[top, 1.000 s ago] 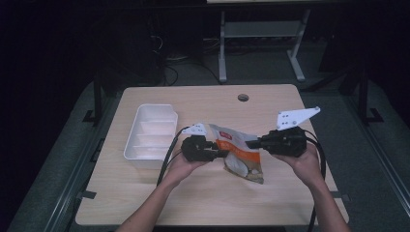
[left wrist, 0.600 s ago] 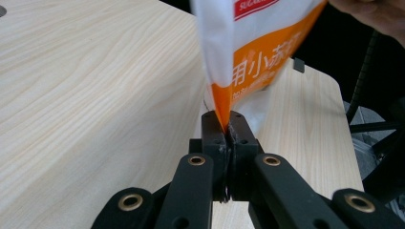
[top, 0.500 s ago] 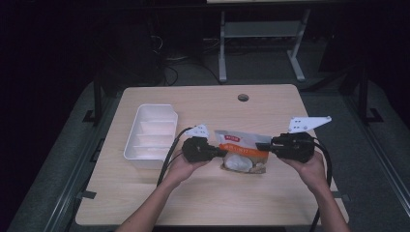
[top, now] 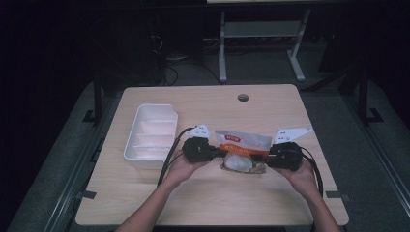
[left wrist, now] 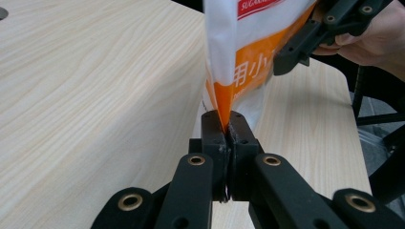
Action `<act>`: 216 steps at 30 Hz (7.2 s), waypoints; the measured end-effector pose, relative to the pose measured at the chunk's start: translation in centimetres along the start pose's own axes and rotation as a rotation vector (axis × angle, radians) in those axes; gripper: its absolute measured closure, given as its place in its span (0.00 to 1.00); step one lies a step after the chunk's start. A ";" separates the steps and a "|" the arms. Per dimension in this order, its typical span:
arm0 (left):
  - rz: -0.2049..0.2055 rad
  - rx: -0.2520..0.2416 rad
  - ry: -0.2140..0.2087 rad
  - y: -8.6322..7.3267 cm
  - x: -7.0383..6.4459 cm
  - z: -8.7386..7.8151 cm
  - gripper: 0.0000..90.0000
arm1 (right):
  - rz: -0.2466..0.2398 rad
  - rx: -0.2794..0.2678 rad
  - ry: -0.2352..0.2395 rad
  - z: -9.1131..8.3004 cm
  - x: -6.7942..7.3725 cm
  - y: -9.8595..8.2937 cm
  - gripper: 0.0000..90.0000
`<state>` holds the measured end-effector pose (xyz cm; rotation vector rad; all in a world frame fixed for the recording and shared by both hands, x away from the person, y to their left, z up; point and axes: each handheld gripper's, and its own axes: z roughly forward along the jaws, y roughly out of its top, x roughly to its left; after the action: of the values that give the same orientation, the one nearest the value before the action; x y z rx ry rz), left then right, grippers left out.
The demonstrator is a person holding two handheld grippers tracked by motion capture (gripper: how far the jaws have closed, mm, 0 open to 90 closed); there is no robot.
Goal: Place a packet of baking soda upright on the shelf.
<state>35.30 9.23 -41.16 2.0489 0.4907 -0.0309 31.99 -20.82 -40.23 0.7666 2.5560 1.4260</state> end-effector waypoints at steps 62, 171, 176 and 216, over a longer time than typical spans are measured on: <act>0.137 0.085 0.094 -8.8 -6.6 -5.8 0.30 | -0.064 -0.021 0.088 6.5 3.0 13.1 1.00; 0.124 0.120 0.117 -10.2 -6.0 -7.0 0.28 | -0.088 0.160 0.219 24.1 6.4 14.0 0.87; 0.119 0.121 0.118 -10.2 -5.8 -6.9 0.28 | -0.050 0.067 0.235 23.0 5.9 14.8 0.91; 0.096 0.121 0.134 -10.1 -5.1 -6.8 0.28 | -0.008 0.073 0.243 20.2 4.5 14.9 0.83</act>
<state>25.77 17.60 -44.96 2.2008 0.4818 0.1378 40.46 3.19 -38.50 0.6264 2.8002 1.5159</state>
